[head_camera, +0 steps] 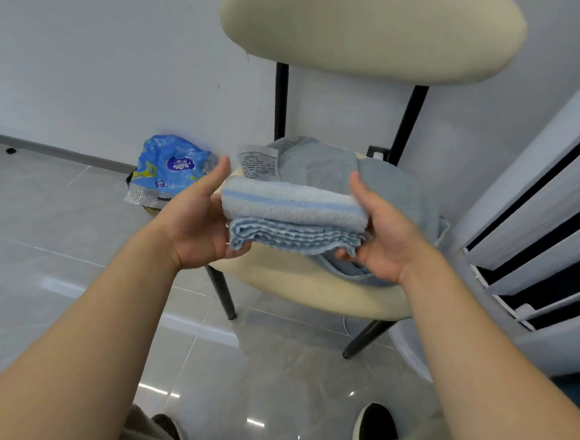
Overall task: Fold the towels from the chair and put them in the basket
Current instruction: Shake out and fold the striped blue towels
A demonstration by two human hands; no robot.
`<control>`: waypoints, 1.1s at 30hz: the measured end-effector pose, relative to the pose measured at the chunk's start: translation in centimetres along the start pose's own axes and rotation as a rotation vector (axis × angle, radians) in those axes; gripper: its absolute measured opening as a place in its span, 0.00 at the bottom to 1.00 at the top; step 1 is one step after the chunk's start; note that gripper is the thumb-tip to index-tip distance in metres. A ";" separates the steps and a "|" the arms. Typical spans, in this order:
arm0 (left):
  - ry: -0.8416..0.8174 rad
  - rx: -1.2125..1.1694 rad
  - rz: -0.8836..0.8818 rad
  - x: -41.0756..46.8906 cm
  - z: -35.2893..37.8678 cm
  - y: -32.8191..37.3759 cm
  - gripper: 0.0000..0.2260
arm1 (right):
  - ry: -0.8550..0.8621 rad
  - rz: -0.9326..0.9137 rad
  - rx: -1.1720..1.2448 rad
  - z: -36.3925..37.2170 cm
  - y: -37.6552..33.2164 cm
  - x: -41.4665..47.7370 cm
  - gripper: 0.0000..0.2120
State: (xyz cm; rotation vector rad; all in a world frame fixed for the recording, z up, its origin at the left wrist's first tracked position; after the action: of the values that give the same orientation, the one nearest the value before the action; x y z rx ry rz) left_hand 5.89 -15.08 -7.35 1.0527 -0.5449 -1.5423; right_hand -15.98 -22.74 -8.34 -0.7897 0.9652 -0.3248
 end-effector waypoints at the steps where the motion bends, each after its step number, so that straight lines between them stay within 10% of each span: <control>1: 0.023 0.062 0.006 0.4 -0.4 -0.1 0.18 | 0.076 -0.039 -0.039 0.3 0.1 0.6 0.21; 3: 0.082 0.165 0.072 1.3 -1.4 -0.2 0.13 | 0.199 -0.133 -0.054 0.5 0.4 2.0 0.11; 12: 0.400 0.044 0.308 5.3 -6.5 -1.5 0.24 | 0.234 -0.458 -0.238 2.2 -1.1 8.5 0.23; 20: 0.614 0.003 0.095 -4.9 -7.5 4.4 0.15 | 0.192 -0.015 -0.407 11.4 -3.0 4.0 0.22; 33: 0.799 0.191 0.080 -33.1 -11.7 39.2 0.06 | -0.071 0.384 -0.342 48.8 -20.4 -10.8 0.11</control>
State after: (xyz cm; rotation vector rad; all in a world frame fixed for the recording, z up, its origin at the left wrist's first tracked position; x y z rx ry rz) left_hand 35.47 8.36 29.29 1.6464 -0.1667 -0.8926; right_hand 20.42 -8.42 28.87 -0.8965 1.0961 0.2062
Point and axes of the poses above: each hand's wrist, its own x-axis towards the middle knuckle, its own z-axis out of the palm, y = z × x, the point moved 4 cm from there along x, towards the middle knuckle, and after that the axes turned 14 degrees about z, right-handed, at the moved point
